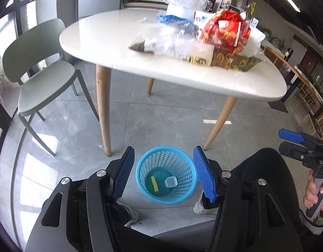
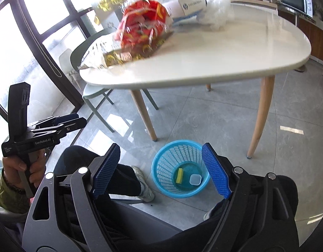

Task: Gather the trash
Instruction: 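Raise both tools back toward the table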

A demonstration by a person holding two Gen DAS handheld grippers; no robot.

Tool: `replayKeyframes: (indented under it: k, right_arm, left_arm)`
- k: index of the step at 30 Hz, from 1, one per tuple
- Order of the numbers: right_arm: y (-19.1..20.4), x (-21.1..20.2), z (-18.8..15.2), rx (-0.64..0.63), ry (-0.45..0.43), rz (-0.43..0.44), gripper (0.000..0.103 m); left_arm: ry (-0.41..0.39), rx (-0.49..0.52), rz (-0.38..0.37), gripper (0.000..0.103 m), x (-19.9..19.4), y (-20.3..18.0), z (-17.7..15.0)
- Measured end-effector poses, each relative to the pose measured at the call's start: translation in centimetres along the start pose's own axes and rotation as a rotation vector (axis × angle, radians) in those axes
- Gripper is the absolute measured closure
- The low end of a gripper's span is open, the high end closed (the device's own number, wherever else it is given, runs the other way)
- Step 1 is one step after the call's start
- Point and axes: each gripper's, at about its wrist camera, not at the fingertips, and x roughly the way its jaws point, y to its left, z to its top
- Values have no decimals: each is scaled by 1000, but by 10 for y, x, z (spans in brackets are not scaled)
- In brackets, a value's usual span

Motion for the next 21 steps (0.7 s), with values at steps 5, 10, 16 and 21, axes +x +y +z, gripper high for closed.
replayKeyframes:
  k: [5, 10, 16, 21]
  right_arm:
    - [9, -25, 24, -26, -75, -2, 25]
    - [15, -46, 42, -42, -136, -10, 22]
    - [15, -64, 64, -53, -181, -24, 22]
    - [9, -68, 82, -34, -203, -33, 22]
  left_arm:
    - [-66, 19, 2, 41, -24, -6, 10]
    - [-107, 24, -1, 40, -38, -8, 18]
    - [-149, 41, -16, 39, -52, -9, 34]
    - [-189, 59, 23, 36, -61, -10, 50]
